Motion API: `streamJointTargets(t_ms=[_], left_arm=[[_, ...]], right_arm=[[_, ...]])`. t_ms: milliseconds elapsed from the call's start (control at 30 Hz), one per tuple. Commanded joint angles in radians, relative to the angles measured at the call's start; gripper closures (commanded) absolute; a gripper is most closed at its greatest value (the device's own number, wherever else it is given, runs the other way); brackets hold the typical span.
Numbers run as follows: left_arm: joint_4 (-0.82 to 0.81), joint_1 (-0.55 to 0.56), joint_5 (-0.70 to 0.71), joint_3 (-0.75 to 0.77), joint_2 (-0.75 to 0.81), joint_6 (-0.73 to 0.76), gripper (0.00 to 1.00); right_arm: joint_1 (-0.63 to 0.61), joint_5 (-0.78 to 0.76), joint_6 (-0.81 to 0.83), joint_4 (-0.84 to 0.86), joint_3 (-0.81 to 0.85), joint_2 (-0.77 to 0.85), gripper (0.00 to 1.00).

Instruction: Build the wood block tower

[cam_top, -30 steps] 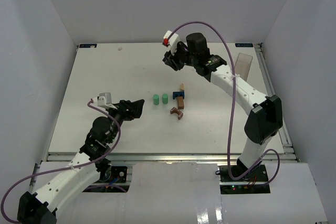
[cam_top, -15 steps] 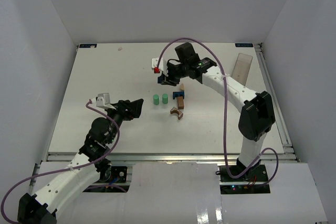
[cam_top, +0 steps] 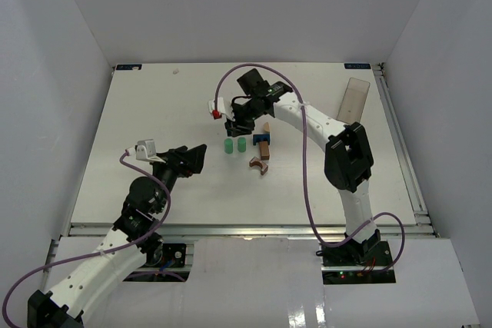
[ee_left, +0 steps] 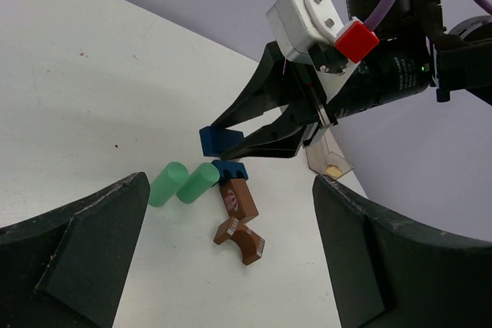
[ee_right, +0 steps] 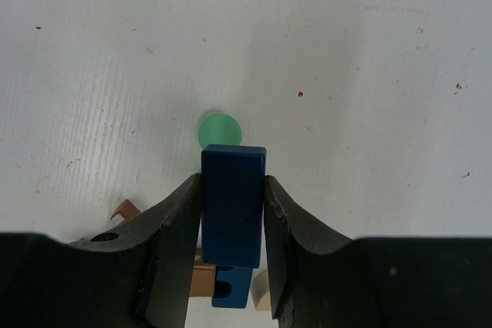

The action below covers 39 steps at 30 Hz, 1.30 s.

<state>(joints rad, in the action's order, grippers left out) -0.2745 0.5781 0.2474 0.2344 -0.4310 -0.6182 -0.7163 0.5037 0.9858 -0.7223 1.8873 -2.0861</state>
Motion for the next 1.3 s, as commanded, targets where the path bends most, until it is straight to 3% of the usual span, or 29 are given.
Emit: streamJointTargets(t_ms=[0, 700, 1267], left_arm=[[-0.017, 0.002, -0.001, -0.007, -0.006, -0.002, 0.02], [-0.022, 0.002, -0.014, -0.006, -0.014, -0.003, 0.02], [-0.026, 0.002, -0.025, -0.003, -0.025, -0.003, 0.02]], right_arm=[[-0.019, 0.006, 0.034, -0.073, 0.058, -0.011, 0.92], [-0.054, -0.125, -0.004, -0.081, 0.107, -0.088, 0.9], [-0.054, -0.123, -0.084, -0.069, 0.127, -0.103, 0.87]])
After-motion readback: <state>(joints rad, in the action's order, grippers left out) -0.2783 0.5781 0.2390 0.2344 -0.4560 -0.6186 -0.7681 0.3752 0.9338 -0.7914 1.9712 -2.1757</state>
